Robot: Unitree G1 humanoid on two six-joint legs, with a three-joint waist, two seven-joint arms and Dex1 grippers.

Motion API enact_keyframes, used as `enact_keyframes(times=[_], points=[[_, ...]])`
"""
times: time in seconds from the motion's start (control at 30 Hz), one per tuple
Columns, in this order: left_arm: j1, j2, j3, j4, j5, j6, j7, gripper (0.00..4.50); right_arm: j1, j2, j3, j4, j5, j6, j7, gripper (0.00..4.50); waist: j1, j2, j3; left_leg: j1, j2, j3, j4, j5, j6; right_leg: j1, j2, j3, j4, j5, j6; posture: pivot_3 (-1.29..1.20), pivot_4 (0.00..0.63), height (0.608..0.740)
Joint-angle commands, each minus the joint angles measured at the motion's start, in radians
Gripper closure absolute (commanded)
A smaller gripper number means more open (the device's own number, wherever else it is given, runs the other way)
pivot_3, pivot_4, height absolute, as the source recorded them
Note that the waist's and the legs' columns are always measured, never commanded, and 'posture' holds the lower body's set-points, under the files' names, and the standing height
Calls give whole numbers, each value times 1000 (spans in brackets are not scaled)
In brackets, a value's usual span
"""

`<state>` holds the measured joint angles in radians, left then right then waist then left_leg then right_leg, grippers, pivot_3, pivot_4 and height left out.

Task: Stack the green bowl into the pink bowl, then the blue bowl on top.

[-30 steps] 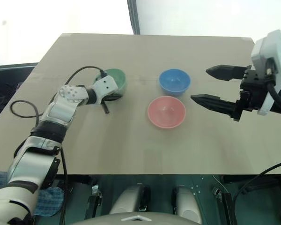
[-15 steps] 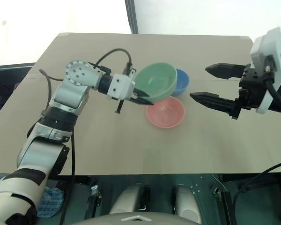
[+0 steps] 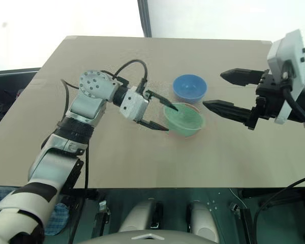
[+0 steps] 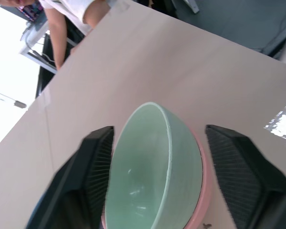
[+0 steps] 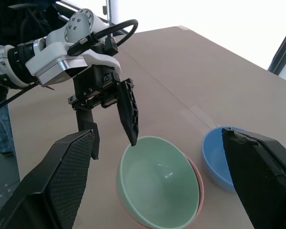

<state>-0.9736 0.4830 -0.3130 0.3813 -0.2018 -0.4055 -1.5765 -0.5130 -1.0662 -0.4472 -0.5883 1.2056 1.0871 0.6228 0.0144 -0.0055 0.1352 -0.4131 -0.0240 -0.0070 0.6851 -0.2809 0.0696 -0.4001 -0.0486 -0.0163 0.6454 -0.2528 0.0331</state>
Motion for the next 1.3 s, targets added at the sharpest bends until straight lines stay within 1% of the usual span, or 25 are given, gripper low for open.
enact_keyframes(times=[0.03,0.17,0.27,0.4,0.53,0.63,0.77,0.87,0.93,1.03,1.13,1.17,1.3], points=[[0,6,53,-40,-73,40,-7,1206,-15,-21,-14,-2,17,-25,-8,0,0,0,0,0,0,0,0,0,0,0,0,0,0,0,0,0,150,740],[38,29,95,-118,-167,240,18,1206,-11,-26,-7,-3,20,-30,-10,0,-1,0,0,0,0,0,0,0,0,0,0,0,0,0,0,0,150,740],[61,32,162,-146,-213,389,126,1206,-9,-26,3,-2,16,-32,-11,0,-1,0,0,0,0,0,0,0,0,0,0,0,0,0,0,0,150,740],[91,85,277,-176,-258,577,266,1206,-21,-24,53,23,-42,-48,-16,0,-2,0,0,0,0,0,1,0,0,0,0,0,1,0,0,0,150,740],[137,140,365,-221,-275,686,375,1206,-63,-32,180,80,-190,-92,-7,0,-4,0,0,1,0,0,1,0,0,0,0,0,1,0,0,0,150,740],[194,183,426,-270,-297,749,420,1206,-129,-22,309,149,-323,-144,27,0,-3,0,0,1,0,0,1,0,-1,0,0,1,1,0,0,0,150,740],[284,233,484,-350,-312,803,470,1206,-252,20,515,282,-539,-252,105,0,-3,0,0,1,0,0,0,0,-1,-1,0,1,1,0,0,0,150,740],[342,257,530,-405,-325,831,514,1206,-348,93,650,413,-686,-339,167,0,-5,0,0,1,0,1,0,1,-1,-1,0,2,1,0,0,0,150,740],[377,269,553,-442,-331,843,539,1206,-398,145,712,498,-767,-394,203,0,-3,0,0,1,0,1,0,1,-1,-1,0,1,1,0,0,0,150,740],[443,290,604,-515,-354,879,577,1206,-486,264,809,672,-891,-497,251,0,-7,0,0,1,0,1,0,1,-1,-2,0,2,1,0,0,0,150,740],[484,310,639,-580,-377,914,612,1206,-550,358,892,850,-1026,-645,296,0,-8,0,0,0,0,1,-1,1,-2,-3,0,2,1,0,0,0,150,740],[493,316,653,-600,-387,929,626,1206,-570,389,912,912,-1067,-691,299,0,-1,0,0,0,0,1,-1,1,-2,-3,0,2,1,0,0,0,150,740],[522,337,705,-656,-429,980,672,1206,-632,499,935,1130,-1176,-817,299,0,-10,1,0,0,-1,0,-1,1,-3,-3,0,1,1,0,0,0,150,740]])
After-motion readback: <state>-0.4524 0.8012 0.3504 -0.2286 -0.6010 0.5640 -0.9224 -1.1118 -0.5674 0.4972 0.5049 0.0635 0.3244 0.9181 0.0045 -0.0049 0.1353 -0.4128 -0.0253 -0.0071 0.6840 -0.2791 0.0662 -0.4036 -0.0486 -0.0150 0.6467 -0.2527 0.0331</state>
